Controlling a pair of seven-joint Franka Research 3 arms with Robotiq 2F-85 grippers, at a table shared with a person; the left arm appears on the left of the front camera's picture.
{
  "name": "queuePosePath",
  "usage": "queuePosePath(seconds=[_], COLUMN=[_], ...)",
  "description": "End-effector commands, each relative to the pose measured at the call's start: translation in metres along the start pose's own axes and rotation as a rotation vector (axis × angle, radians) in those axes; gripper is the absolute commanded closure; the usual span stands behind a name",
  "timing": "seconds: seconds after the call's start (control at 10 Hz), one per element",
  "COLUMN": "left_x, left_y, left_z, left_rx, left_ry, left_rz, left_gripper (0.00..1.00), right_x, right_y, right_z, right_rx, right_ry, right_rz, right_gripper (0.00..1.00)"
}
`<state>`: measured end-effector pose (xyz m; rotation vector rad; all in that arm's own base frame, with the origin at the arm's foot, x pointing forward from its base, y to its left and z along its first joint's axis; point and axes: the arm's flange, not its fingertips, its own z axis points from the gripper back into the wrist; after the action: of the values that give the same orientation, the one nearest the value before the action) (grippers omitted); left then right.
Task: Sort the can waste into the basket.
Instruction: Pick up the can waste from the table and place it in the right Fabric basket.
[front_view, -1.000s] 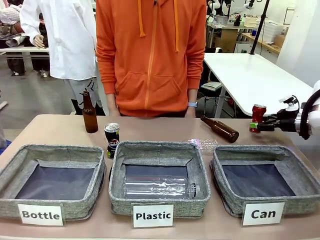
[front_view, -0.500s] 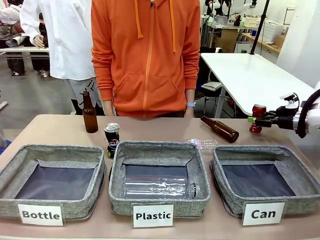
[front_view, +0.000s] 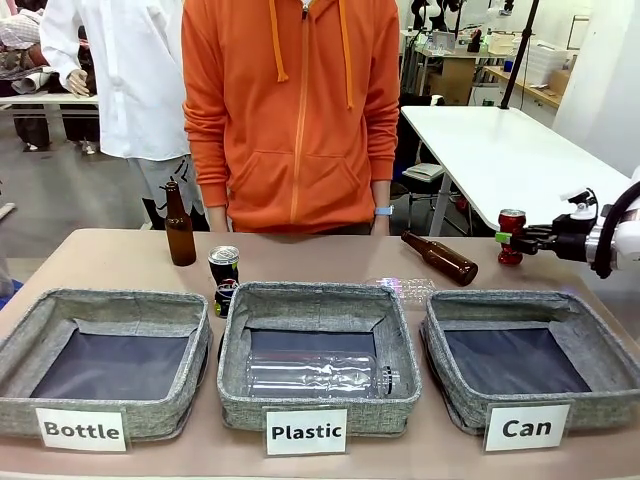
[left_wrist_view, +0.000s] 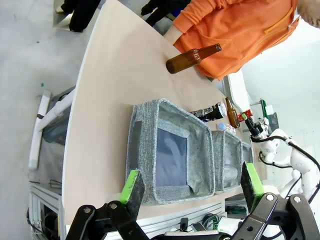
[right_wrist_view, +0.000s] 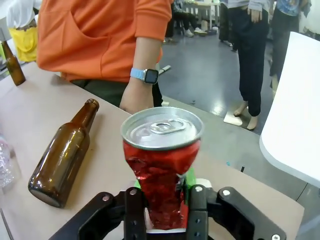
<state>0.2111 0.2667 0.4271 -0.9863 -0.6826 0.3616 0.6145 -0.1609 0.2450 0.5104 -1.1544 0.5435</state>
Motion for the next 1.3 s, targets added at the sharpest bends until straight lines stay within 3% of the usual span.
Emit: queuePosePath(seconds=[0.0, 0.4, 0.6, 0.7, 0.8, 0.9, 1.2], left_x=[0.001, 0.001, 0.001, 0.001, 0.001, 0.001, 0.001], left_y=[-0.001, -0.001, -0.001, -0.001, -0.001, -0.001, -0.001], left_z=[0.000, 0.000, 0.000, 0.000, 0.000, 0.000, 0.000], left_rx=[-0.018, -0.018, -0.018, -0.018, -0.018, -0.018, -0.018], left_ry=[-0.014, -0.014, -0.014, -0.014, -0.014, -0.014, -0.014], left_rz=[-0.018, -0.018, -0.018, -0.018, -0.018, -0.018, -0.018], left_gripper=[0.00, 0.00, 0.00, 0.00, 0.00, 0.00, 0.00], right_x=[-0.001, 0.008, 0.047, 0.080, 0.108, 0.130, 0.143], right_y=[-0.003, 0.006, 0.031, 0.052, 0.081, 0.119, 0.208], right_z=[0.002, 0.010, 0.044, 0.073, 0.101, 0.132, 0.187], right_rx=[-0.001, 0.018, 0.055, 0.199, 0.416, 0.564, 0.809], right_ry=[-0.027, -0.031, -0.034, -0.022, 0.051, 0.096, 0.218], right_rz=[-0.014, -0.005, 0.004, -0.030, -0.051, 0.019, 0.195], right_gripper=[1.00, 1.00, 1.00, 1.00, 1.00, 1.00, 1.00])
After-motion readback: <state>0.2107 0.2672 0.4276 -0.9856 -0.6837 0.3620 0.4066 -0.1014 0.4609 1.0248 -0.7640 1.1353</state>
